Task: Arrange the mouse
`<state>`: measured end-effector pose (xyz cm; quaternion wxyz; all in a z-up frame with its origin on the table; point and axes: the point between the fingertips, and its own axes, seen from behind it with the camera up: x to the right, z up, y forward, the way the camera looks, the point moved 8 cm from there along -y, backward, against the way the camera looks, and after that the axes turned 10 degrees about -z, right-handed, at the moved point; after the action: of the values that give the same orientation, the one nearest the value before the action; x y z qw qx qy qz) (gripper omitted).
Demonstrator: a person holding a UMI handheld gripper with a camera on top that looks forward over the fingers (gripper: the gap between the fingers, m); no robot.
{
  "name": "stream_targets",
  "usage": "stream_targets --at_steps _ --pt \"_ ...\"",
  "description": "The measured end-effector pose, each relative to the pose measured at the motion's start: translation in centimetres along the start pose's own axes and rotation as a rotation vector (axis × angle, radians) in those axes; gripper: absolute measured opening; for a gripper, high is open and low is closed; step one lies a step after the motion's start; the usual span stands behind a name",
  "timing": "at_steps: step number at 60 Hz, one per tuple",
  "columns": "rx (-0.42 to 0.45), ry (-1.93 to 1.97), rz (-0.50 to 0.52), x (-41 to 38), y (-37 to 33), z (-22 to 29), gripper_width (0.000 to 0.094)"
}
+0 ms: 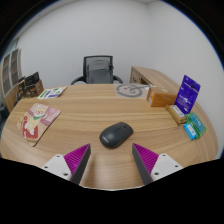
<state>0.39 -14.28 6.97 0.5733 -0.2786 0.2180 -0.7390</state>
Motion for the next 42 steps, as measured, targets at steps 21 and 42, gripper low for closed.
stream_targets --at_steps 21,42 --pt "-0.033 0.008 -0.012 -1.2 6.8 2.2 0.0874" --pt "-0.016 -0.023 0.023 -4.3 9.9 4.9 0.0866"
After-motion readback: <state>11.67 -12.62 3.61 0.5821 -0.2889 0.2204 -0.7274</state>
